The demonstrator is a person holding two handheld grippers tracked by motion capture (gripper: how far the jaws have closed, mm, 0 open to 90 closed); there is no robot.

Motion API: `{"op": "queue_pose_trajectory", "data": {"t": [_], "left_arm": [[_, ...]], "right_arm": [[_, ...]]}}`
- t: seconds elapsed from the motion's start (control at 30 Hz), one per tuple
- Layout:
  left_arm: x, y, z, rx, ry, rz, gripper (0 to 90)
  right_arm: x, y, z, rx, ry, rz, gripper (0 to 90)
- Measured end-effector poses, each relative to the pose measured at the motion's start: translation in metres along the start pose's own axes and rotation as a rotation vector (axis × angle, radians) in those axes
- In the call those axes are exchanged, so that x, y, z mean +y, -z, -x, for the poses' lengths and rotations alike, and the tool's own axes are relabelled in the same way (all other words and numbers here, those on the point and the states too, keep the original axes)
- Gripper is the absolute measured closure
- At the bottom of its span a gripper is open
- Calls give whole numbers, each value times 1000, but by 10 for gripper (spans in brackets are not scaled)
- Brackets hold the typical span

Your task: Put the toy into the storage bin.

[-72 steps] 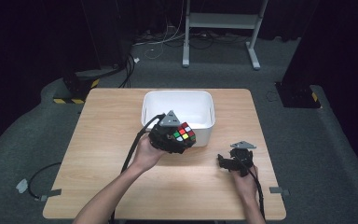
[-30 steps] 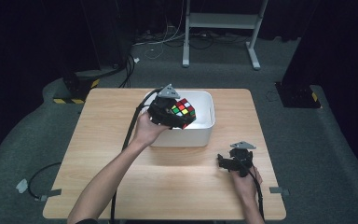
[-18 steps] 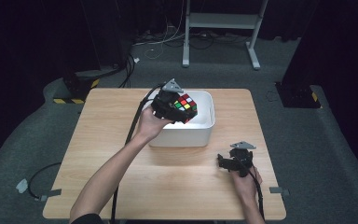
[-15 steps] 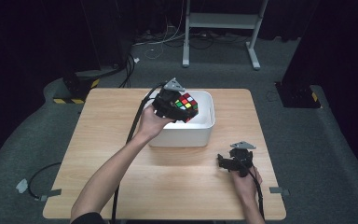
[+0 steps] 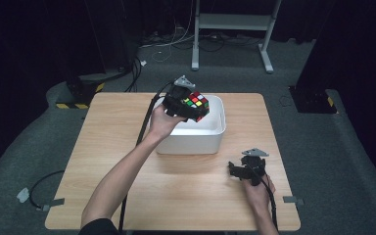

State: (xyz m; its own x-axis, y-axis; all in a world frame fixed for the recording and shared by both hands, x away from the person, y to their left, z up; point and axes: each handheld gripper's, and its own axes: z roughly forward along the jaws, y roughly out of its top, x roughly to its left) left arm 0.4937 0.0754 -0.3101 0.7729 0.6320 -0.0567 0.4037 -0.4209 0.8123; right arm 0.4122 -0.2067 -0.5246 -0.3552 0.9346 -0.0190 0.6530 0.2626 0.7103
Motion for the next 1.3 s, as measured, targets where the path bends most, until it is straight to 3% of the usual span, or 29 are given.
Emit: {"op": "queue_pose_trajectory", "data": {"t": [0.53, 0.8, 1.3], "left_arm": [[6, -7, -19, 72, 57, 3, 326], [5, -14, -26, 132, 79, -12, 326], [-3, -31, -39, 179, 132, -27, 326]], "right_arm": [[0, 0, 0, 0, 0, 0, 144], [0, 0, 0, -1, 1, -1, 146], [0, 0, 0, 1, 2, 0, 147]]}}
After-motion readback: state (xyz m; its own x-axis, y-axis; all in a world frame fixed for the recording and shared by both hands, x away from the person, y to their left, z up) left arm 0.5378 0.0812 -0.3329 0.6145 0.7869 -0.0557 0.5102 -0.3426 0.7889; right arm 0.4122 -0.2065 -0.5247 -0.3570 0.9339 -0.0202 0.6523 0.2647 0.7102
